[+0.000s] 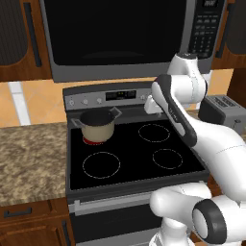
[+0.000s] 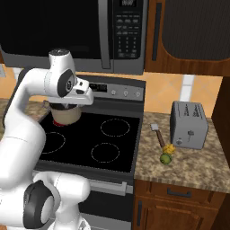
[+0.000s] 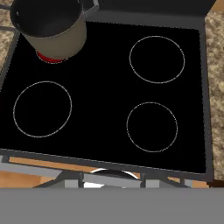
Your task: Put the lime and squash in the pot. Retrieve the spatula and lightly stir the vegetables in the pot.
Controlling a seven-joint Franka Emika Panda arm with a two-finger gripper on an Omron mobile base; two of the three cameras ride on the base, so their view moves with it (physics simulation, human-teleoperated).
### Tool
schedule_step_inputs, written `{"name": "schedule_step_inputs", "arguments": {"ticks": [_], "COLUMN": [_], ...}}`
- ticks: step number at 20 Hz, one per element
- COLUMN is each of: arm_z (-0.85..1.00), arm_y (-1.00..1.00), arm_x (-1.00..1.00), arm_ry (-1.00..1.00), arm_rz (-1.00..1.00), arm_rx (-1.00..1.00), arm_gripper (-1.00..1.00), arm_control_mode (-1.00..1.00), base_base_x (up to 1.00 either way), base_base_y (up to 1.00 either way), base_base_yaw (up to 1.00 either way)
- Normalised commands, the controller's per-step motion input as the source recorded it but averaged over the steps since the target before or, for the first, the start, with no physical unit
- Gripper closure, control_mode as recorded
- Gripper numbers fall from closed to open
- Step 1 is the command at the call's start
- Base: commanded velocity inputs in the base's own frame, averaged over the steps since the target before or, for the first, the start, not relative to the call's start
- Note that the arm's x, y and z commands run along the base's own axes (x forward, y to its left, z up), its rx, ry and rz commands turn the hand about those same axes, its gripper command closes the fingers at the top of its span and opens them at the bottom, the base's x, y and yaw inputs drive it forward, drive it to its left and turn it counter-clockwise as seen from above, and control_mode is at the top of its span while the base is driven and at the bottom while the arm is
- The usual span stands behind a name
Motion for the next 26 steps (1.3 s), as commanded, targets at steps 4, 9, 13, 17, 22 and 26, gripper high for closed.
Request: {"name": "schedule_step_inputs", "arguments": {"ticks": [4, 9, 13, 17, 22, 26], "arm_z": [-0.07, -0.41, -0.63, -0.59, -0.64, -0.38], "arm_y": [-0.11, -0.49, -0.87, -1.00, -1.00, -1.00], "arm_x": [-0.17, -0.26, -0.20, -0.18, 0.03, 0.38], "arm_ry": [-0.02, -0.04, 0.01, 0.03, 0.07, 0.05], "arm_rz": [0.00, -0.04, -0.14, -0.15, -0.18, -0.15], "arm_rx": [-0.01, -0.22, -0.23, -0.10, 0.00, 0.07], "arm_gripper": [-1.00, -1.00, -1.00, -1.00, -1.00, -1.00], "arm_control_mode": [-1.00, -1.00, -1.00, -1.00, -1.00, -1.00], "base_base_x": [0.00, 0.00, 0.00, 0.00, 0.00, 0.00], "base_base_y": [0.00, 0.00, 0.00, 0.00, 0.00, 0.00], "base_base_yaw": [0.00, 0.00, 0.00, 0.00, 0.00, 0.00]}}
